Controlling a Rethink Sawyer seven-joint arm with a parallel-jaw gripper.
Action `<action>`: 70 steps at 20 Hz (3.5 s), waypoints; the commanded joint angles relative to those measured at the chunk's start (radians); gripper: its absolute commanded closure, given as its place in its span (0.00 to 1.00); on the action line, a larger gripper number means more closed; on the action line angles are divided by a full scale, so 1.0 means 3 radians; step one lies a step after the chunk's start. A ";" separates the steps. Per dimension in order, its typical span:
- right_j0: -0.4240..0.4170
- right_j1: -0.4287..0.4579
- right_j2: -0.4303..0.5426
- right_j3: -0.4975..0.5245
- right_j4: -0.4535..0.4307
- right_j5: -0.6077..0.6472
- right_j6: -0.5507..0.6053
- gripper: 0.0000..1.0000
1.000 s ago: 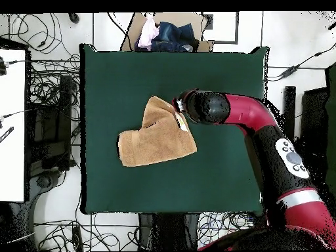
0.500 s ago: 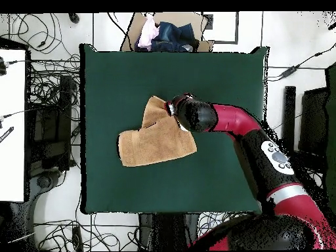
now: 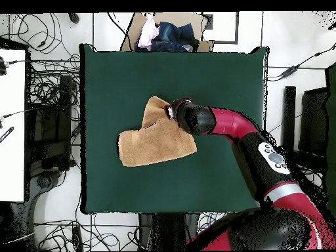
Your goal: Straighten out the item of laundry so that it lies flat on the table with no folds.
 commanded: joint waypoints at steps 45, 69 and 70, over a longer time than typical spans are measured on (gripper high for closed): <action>0.0026 0.0155 -0.0487 -0.0423 0.0162 0.0091 0.0255 1.00; -0.0270 0.0124 -0.0335 -0.0396 0.0041 0.0315 -0.0092 1.00; -0.0263 0.0138 -0.0330 -0.0425 0.0045 0.0327 -0.0093 1.00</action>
